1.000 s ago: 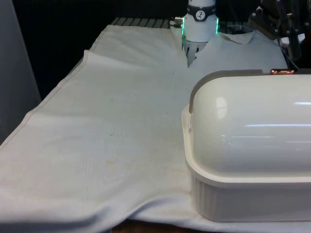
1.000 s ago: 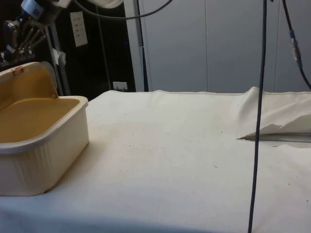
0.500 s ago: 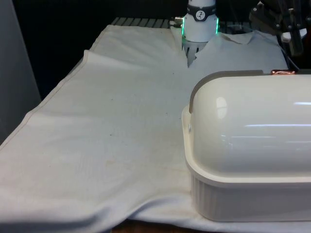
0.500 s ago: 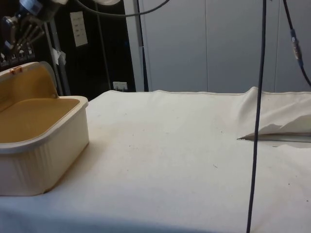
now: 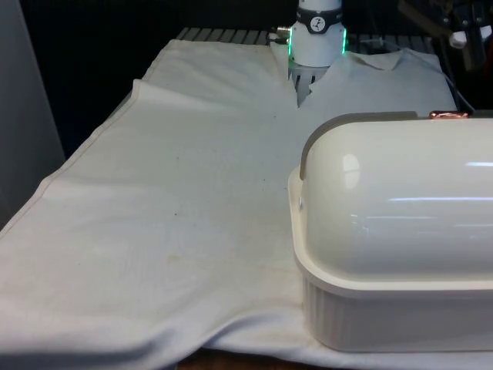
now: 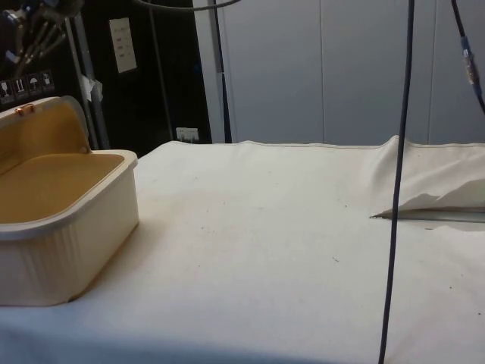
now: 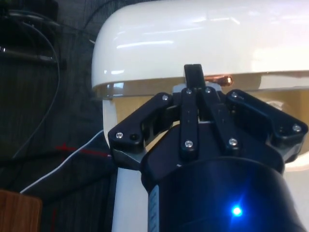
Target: Open the lid, then close it.
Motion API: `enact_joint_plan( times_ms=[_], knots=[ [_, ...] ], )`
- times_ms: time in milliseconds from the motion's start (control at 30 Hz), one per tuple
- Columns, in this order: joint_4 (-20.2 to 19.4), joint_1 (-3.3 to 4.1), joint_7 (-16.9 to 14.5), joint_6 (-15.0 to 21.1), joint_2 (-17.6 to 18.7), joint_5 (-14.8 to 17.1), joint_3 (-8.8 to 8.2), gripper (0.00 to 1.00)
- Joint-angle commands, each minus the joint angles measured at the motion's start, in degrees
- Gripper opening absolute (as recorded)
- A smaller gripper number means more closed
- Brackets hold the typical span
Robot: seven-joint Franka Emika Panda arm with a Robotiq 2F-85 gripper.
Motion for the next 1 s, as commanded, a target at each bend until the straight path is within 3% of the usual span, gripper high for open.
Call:
enact_joint_plan(
  times_ms=[0, 467, 667, 700, 733, 967],
  knots=[
    [-0.23, 0.00, -0.52, -0.86, -0.29, -0.17, 0.06, 0.00],
    [0.40, -0.06, -4.70, -5.16, -0.40, 0.00, -0.40, 0.00],
    [2.64, -0.23, -6.93, -8.65, 0.34, -0.29, -1.32, 0.00],
    [1.66, -0.06, -6.70, -7.68, -0.23, 0.00, -1.20, 0.00],
    [3.84, -0.17, -7.39, -9.51, 1.09, -0.29, -1.66, 0.00],
    [8.77, 0.11, -7.91, -12.15, 4.18, -0.92, -2.86, 0.00]
  ],
)
